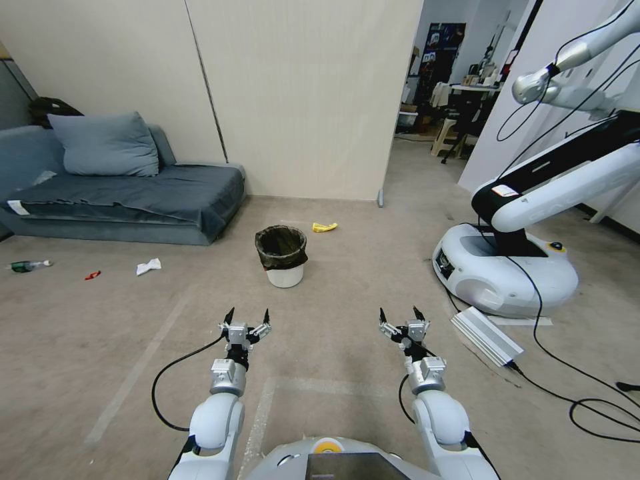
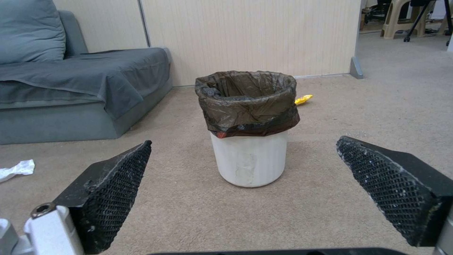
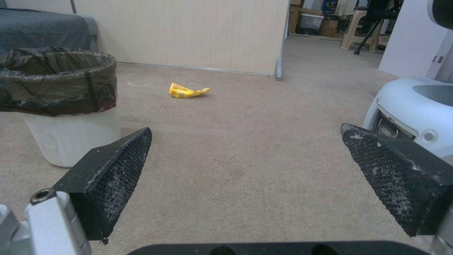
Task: Pick up the trash bin, then pick up the garbage from the floor and place it into the trash bin.
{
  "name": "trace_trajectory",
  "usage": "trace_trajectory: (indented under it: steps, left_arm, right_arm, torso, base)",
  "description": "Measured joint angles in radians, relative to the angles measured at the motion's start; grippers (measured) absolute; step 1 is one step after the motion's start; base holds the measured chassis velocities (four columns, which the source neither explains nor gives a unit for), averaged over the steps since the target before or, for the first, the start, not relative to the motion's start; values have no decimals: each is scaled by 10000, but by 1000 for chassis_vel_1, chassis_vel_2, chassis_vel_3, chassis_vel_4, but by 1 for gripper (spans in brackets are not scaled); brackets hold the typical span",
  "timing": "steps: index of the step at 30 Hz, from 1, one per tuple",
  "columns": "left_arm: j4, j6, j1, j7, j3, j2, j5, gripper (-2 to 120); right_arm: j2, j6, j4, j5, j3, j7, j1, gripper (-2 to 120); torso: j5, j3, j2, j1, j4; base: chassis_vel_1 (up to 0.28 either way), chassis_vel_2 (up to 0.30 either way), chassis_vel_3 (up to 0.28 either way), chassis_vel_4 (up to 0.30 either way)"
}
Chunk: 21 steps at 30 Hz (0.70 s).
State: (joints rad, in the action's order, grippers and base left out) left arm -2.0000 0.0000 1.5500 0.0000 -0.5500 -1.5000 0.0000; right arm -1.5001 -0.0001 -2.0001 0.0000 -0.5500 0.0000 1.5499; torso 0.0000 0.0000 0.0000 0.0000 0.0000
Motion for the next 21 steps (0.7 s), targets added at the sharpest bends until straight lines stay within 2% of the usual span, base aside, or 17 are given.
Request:
trace_trajectory:
  steps: [15,18,20,21]
  left_arm:
    - [-1,0,2,-6,3,1,2,100]
    - [-250,157,113,-189,106,19,100,100]
    - [-852,570,380,-611,363,64,327,100]
    - [-852,570,380,-611,363,64,327,100]
  right_arm:
    - [-1,0,-8,-3,0,3,7,100]
    - [-50,35,-245,-130,8,91,236,100]
    - [-216,177,-803,-470,74,309,842,100]
    - [-216,177,-803,-470,74,309,842,100]
  torso:
    - [0,0,0,0,0]
    - [0,1,0,0,4]
    - [0,0,0,0,-1]
    - [0,0,0,0,-1]
  base:
    - [0,0,0,0]
    - [0,0,0,0]
    - [0,0,0,0]
    - [0,0,0,0]
